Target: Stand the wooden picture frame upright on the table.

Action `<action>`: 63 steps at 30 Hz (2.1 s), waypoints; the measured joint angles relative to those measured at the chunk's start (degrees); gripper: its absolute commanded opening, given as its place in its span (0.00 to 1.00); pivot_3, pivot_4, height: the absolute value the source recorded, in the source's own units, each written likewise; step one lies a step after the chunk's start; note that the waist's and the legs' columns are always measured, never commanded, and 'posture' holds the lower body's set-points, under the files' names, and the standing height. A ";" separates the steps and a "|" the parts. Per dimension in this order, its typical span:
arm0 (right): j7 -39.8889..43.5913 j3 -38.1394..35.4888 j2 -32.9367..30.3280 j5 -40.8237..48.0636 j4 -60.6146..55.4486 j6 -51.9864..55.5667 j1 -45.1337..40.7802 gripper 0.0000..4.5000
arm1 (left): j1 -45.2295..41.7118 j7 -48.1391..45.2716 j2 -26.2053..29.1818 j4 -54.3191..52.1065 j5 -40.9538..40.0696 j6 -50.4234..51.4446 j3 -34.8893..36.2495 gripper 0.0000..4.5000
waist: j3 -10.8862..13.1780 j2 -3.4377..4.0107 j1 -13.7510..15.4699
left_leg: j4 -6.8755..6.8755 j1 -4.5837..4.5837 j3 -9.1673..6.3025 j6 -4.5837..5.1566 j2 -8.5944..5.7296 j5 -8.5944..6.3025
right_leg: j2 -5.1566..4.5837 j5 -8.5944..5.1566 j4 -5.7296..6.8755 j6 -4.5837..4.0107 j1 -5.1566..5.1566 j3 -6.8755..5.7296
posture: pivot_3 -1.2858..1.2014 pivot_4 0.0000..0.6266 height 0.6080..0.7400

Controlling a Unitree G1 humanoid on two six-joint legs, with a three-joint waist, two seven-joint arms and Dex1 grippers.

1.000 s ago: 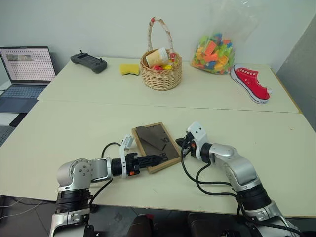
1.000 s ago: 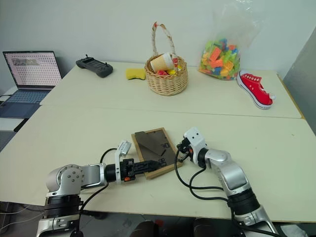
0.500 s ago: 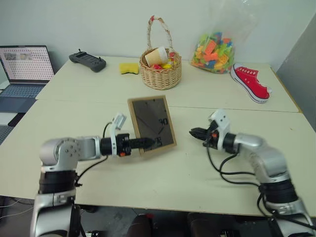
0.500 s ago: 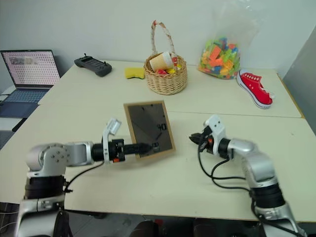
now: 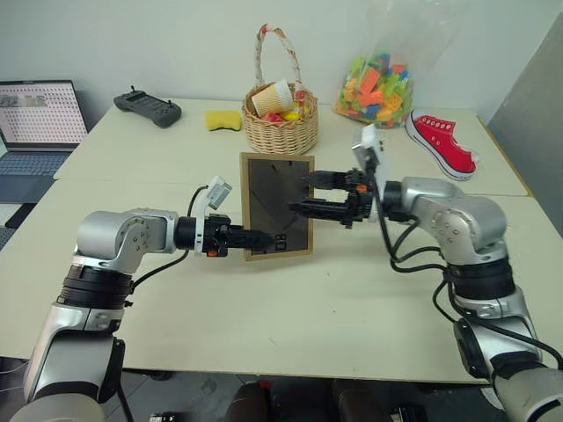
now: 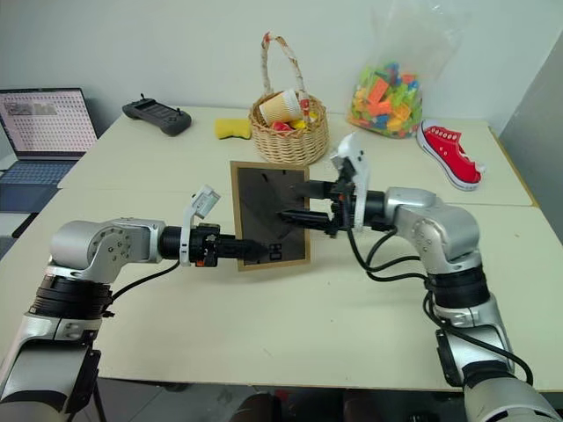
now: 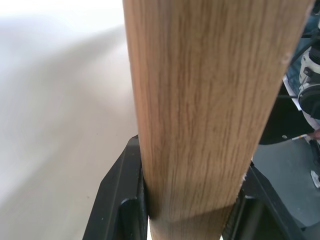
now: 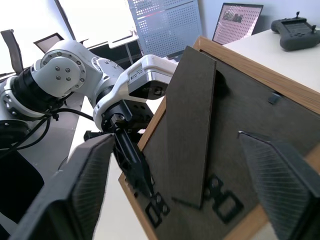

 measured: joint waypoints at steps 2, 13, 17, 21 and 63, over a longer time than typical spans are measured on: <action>-0.78 1.27 1.81 -1.54 2.01 -1.45 -0.45 0.99 | 0.00 -0.20 0.00 0.75 0.64 -0.15 -0.52 0.29 | 0.00 0.00 -0.06 | 0.02 -0.13 0.00 0.00 0.03 0.01 | -0.02 0.00 0.03 0.00 -0.13 0.01 | 0.52 0.24 1.00; 2.83 0.78 0.28 6.01 -7.06 5.08 2.25 0.99 | 0.51 -1.52 0.06 -0.63 0.66 0.02 -0.58 0.29 | 0.00 0.00 0.13 | 0.10 -0.38 -0.32 0.01 0.06 0.03 | -0.13 0.00 0.23 0.00 -0.39 -0.06 | 0.52 0.24 1.00; 3.66 -2.32 -4.24 11.66 -11.04 10.63 4.79 0.99 | 1.93 -1.61 -0.02 -2.13 0.01 1.01 -0.57 0.29 | 0.00 0.00 0.10 | 0.13 -0.33 -0.33 0.04 0.04 0.04 | -0.13 0.00 0.34 0.00 -0.37 -0.06 | 0.52 0.24 1.00; 2.98 -4.69 -7.67 13.28 -12.53 12.27 7.23 0.99 | 4.84 -0.98 -0.19 -2.95 -0.29 2.68 -0.42 0.29 | 0.00 0.00 -0.01 | 0.12 -0.30 -0.31 0.05 0.00 0.04 | -0.07 0.00 0.38 0.00 -0.37 -0.05 | 0.52 0.24 1.00; -58.41 11.97 -17.46 -84.53 28.67 -119.12 0.17 0.37 | 8.10 17.68 -10.20 -7.38 -31.14 28.59 13.17 0.36 | -0.01 -0.10 -1.53 | 0.17 -0.27 0.27 -0.58 0.00 0.42 | -0.09 -0.11 1.05 -0.12 -0.76 0.22 | 0.52 0.24 1.00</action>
